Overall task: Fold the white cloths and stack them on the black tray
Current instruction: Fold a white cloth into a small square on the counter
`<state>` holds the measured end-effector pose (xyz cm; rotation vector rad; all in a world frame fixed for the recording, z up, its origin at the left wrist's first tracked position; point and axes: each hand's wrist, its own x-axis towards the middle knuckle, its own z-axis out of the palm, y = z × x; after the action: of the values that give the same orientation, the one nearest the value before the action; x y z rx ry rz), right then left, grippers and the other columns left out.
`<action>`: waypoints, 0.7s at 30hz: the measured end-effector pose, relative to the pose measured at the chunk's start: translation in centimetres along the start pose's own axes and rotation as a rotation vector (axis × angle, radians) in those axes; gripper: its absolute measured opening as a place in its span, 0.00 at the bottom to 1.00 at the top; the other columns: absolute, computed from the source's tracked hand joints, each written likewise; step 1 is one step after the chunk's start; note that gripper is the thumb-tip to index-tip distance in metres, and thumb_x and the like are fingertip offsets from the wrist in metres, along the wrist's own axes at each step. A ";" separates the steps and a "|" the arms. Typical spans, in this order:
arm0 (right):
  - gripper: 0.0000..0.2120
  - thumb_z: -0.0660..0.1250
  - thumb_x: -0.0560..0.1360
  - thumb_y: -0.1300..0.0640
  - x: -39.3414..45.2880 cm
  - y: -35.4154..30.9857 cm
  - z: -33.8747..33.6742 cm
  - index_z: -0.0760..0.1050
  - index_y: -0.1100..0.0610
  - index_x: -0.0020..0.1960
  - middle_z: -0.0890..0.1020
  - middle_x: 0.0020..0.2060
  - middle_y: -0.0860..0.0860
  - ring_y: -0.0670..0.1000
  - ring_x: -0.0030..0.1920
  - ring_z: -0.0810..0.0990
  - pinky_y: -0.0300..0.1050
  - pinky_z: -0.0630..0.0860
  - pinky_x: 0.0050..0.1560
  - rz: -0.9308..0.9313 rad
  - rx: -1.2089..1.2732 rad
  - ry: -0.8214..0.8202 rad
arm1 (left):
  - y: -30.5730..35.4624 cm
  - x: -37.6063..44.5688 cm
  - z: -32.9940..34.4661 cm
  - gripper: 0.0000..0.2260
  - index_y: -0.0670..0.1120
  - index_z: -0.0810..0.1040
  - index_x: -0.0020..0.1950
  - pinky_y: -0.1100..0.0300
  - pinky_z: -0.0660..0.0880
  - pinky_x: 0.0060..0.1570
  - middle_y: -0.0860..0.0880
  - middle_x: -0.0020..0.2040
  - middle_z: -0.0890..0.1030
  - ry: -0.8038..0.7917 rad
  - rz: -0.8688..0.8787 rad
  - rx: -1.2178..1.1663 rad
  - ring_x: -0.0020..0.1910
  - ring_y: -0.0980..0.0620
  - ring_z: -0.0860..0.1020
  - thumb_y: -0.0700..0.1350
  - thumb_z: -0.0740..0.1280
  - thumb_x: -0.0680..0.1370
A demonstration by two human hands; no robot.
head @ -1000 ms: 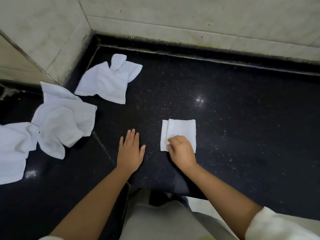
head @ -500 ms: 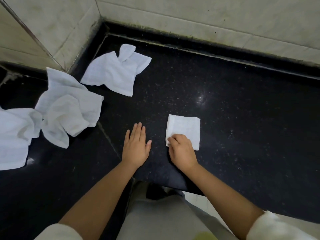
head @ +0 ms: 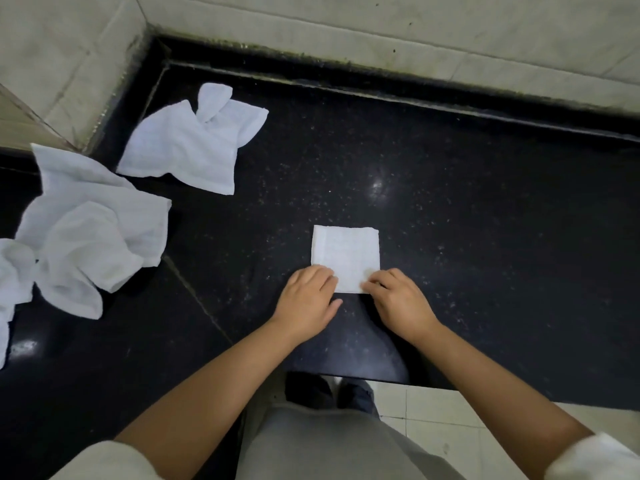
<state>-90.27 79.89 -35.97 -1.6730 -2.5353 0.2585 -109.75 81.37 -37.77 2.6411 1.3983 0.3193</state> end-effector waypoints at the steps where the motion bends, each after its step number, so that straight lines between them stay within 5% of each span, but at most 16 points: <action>1: 0.16 0.78 0.56 0.69 0.3 0.2 -0.2 0.82 0.61 0.42 0.83 0.37 0.55 0.57 0.33 0.80 0.45 0.79 0.30 -0.029 0.012 -0.008 | 0.1 0.3 0.0 0.13 0.46 0.83 0.43 0.59 0.77 0.47 0.51 0.44 0.82 -0.027 0.002 0.021 0.47 0.52 0.78 0.53 0.66 0.69; 6: 0.08 0.75 0.56 0.67 1.0 0.4 -2.0 0.79 0.60 0.32 0.78 0.27 0.53 0.54 0.24 0.76 0.38 0.70 0.25 -0.092 0.005 -0.067 | 0.6 1.4 -1.1 0.16 0.46 0.82 0.37 0.59 0.78 0.36 0.51 0.37 0.82 -0.150 -0.016 0.102 0.36 0.50 0.81 0.55 0.79 0.59; 8: 0.04 0.68 0.64 0.67 0.5 0.4 -3.1 0.80 0.63 0.39 0.79 0.35 0.56 0.58 0.31 0.79 0.42 0.73 0.29 -0.031 0.068 -0.107 | 1.2 1.7 -1.3 0.14 0.47 0.81 0.35 0.60 0.76 0.37 0.52 0.34 0.81 -0.168 0.019 0.133 0.34 0.51 0.80 0.54 0.79 0.59; 10: 0.11 0.60 0.73 0.63 -0.9 1.2 -4.3 0.78 0.63 0.51 0.78 0.49 0.57 0.59 0.45 0.79 0.49 0.77 0.42 0.116 0.106 -0.144 | 2.4 2.2 -1.3 0.08 0.47 0.78 0.33 0.61 0.66 0.40 0.51 0.31 0.78 -0.146 0.108 0.194 0.30 0.50 0.78 0.46 0.76 0.62; 12: 0.13 0.58 0.74 0.63 -3.2 2.4 -5.9 0.77 0.63 0.54 0.77 0.53 0.56 0.58 0.50 0.77 0.50 0.75 0.48 0.207 0.207 -0.151 | 4.6 3.0 -1.4 0.04 0.47 0.74 0.31 0.61 0.59 0.36 0.50 0.28 0.76 -0.096 0.192 0.236 0.27 0.50 0.74 0.40 0.63 0.66; 14: 0.12 0.59 0.74 0.65 -6.4 4.3 -7.5 0.78 0.64 0.53 0.77 0.51 0.58 0.58 0.50 0.77 0.46 0.74 0.49 0.281 0.297 -0.075 | 8.2 4.0 -1.9 0.08 0.45 0.73 0.31 0.60 0.63 0.32 0.49 0.28 0.74 -0.071 0.239 0.244 0.26 0.49 0.72 0.37 0.56 0.66; 21: 0.09 0.65 0.72 0.63 -22.2 13.9 -14.2 0.79 0.60 0.50 0.71 0.45 0.52 0.52 0.48 0.75 0.34 0.64 0.44 0.514 0.366 0.146 | 26.5 9.0 -4.3 0.07 0.44 0.75 0.44 0.60 0.73 0.27 0.48 0.35 0.76 -0.021 0.441 0.133 0.31 0.48 0.75 0.38 0.65 0.67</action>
<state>-66.56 66.13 -24.31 -2.0542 -1.7804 0.5706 -84.69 74.01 -26.77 3.0370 0.8426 0.2480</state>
